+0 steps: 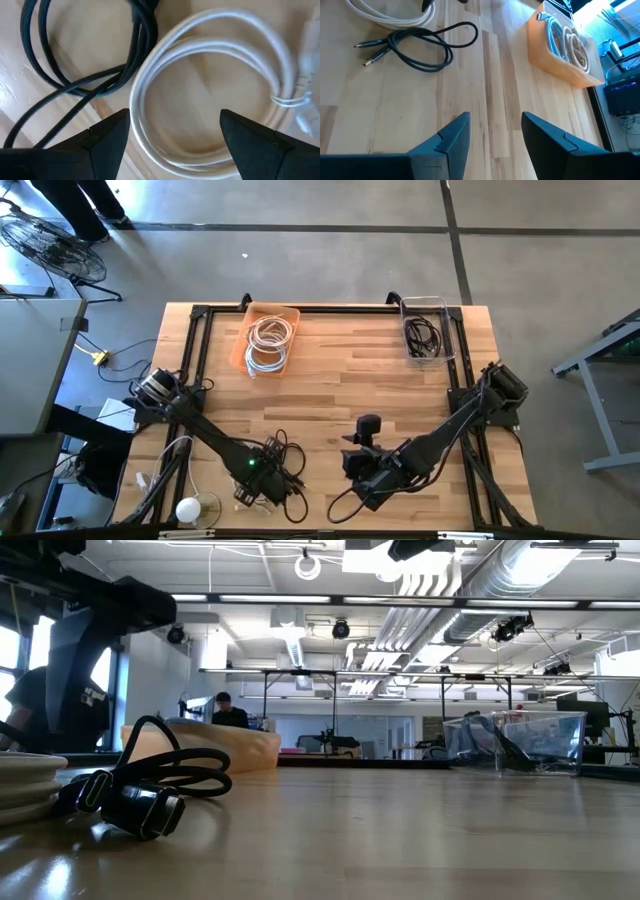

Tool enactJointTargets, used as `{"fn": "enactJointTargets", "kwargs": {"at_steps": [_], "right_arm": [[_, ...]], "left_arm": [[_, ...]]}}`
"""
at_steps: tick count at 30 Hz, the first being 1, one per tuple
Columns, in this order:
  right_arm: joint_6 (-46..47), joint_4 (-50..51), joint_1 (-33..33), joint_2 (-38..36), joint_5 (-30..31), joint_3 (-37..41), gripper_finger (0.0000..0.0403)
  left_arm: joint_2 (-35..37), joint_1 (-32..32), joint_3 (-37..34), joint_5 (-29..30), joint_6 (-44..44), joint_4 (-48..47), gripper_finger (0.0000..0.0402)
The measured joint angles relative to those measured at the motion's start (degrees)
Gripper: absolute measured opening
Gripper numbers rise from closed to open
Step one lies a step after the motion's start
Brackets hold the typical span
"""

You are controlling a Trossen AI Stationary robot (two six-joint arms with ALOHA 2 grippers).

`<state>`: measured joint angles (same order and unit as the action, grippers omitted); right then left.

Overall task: Pick & Place USB Port
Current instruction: Put the light brown hdmi cable into the orange bin

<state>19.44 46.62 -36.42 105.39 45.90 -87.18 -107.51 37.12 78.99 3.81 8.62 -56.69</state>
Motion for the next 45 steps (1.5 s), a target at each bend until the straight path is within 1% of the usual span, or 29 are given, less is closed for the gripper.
{"fn": "enactJointTargets", "kwargs": {"at_steps": [4,10,19,21,26,38,41,45], "right_arm": [[-0.40,-0.79,0.00,0.02,-1.42,0.00,0.0170],[-0.53,-1.48,0.00,0.00,-1.26,0.00,0.0170],[-1.63,-2.89,0.07,0.00,-1.09,-0.02,0.0170],[-2.41,-3.99,0.07,0.00,-1.08,-0.02,0.0170],[-4.44,-6.09,0.07,0.00,-1.29,-0.02,0.0170],[-4.51,-6.24,0.07,-0.02,-1.47,-0.02,0.0170],[-4.46,-6.22,0.07,-0.02,-1.50,-0.02,0.0170],[-4.42,-6.22,0.07,-0.02,-1.78,-0.02,0.0170]], "left_arm": [[0.73,-0.02,-1.76,0.91,0.62,0.30,0.0303],[2.24,-0.02,-4.35,1.52,0.68,1.61,0.0303],[5.60,-0.04,-10.61,0.50,-0.57,9.11,0.0303],[5.81,-0.04,-11.23,0.13,-1.16,10.79,0.0303],[5.91,-0.04,-11.73,0.00,-1.60,10.61,0.0303],[5.91,-0.04,-11.84,0.25,-1.35,10.37,0.0303],[5.91,-0.04,-13.45,0.76,-1.33,12.79,0.0303],[5.91,-0.85,-15.32,-1.09,-2.33,17.16,0.0303]]}}
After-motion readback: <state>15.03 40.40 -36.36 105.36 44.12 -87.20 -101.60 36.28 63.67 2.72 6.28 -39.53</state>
